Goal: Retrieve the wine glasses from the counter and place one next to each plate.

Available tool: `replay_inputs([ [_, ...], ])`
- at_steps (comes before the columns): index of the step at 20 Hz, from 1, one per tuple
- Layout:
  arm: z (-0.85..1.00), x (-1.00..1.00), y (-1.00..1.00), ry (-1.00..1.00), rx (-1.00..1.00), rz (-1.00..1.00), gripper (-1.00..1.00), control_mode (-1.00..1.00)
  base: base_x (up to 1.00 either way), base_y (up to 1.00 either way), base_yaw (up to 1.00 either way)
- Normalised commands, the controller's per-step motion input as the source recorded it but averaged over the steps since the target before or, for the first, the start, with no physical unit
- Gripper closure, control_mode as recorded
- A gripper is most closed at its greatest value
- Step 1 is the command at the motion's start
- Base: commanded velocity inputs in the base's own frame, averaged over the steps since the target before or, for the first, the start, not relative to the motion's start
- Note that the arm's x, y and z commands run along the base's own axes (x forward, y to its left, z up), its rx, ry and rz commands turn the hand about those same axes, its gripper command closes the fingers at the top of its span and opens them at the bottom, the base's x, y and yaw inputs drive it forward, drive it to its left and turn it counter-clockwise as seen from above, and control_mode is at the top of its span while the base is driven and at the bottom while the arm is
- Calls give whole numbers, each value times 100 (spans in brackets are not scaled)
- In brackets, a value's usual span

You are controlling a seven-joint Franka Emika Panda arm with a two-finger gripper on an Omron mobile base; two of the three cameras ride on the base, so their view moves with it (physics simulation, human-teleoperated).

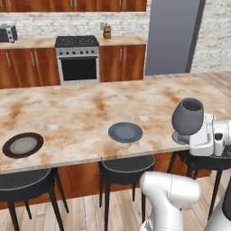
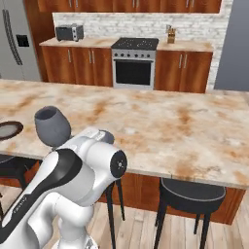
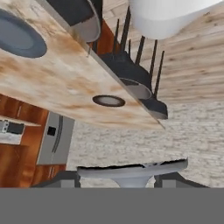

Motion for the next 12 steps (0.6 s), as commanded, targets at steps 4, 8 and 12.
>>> replay_inputs([
  [4, 0, 0, 0, 0, 0, 0, 100, 100, 32, 63, 13],
  [8, 0, 0, 0, 0, 0, 0, 100, 100, 28, -26, 24],
  [12, 0, 0, 0, 0, 0, 0, 100, 100, -21, -30, 12],
])
